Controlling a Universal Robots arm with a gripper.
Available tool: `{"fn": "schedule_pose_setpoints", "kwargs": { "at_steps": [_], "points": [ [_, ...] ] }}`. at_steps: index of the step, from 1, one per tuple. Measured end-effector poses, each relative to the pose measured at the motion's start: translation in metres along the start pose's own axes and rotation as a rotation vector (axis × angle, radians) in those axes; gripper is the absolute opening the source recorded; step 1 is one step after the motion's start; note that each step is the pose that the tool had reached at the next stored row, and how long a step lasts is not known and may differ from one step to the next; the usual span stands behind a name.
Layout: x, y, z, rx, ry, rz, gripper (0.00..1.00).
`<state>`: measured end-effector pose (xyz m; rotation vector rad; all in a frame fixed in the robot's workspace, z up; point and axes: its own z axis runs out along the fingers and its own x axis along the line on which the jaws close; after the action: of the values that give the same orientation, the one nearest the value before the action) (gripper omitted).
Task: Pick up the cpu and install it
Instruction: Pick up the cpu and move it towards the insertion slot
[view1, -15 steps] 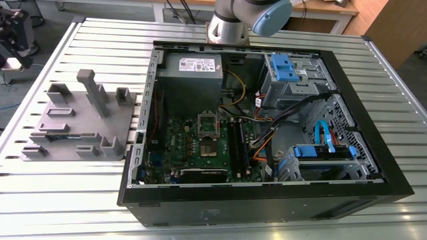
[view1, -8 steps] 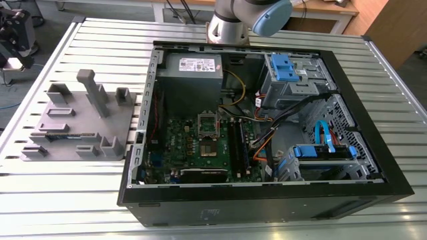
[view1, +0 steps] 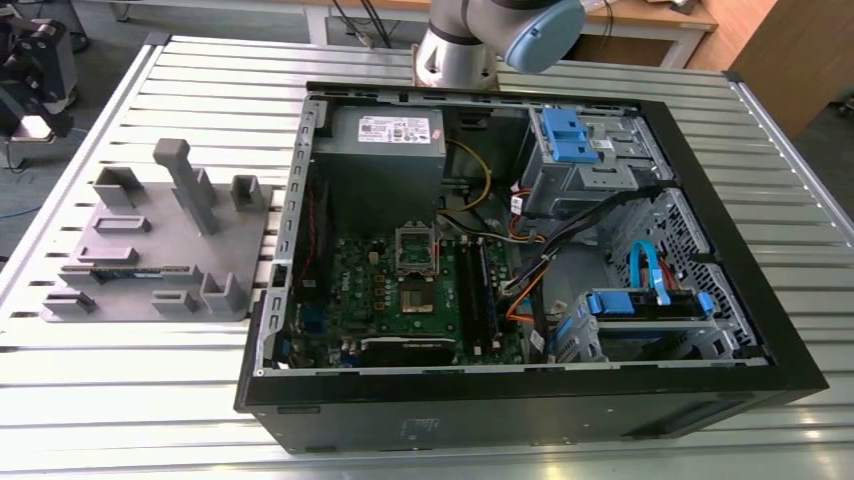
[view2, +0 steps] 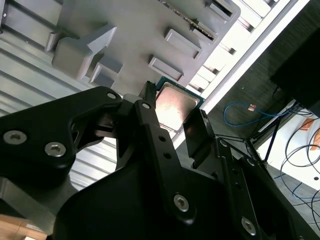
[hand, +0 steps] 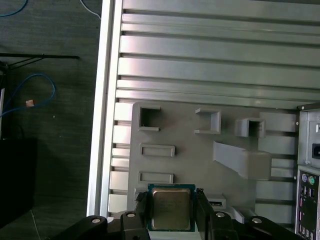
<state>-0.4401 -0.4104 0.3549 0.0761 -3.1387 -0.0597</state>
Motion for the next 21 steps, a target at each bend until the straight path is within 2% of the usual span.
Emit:
{"fn": "schedule_pose_setpoints", "kwargs": {
  "at_steps": [12, 17, 21],
  "points": [
    [-0.0018, -0.0001, -0.0003, 0.0001, 0.0001, 0.0, 0.47],
    [-0.0018, 0.0001, -0.0049, 0.0001, 0.0, 0.0, 0.47],
    [-0.0018, 0.0003, -0.0118, 0.0001, -0.0001, 0.0, 0.47]
  ]
}}
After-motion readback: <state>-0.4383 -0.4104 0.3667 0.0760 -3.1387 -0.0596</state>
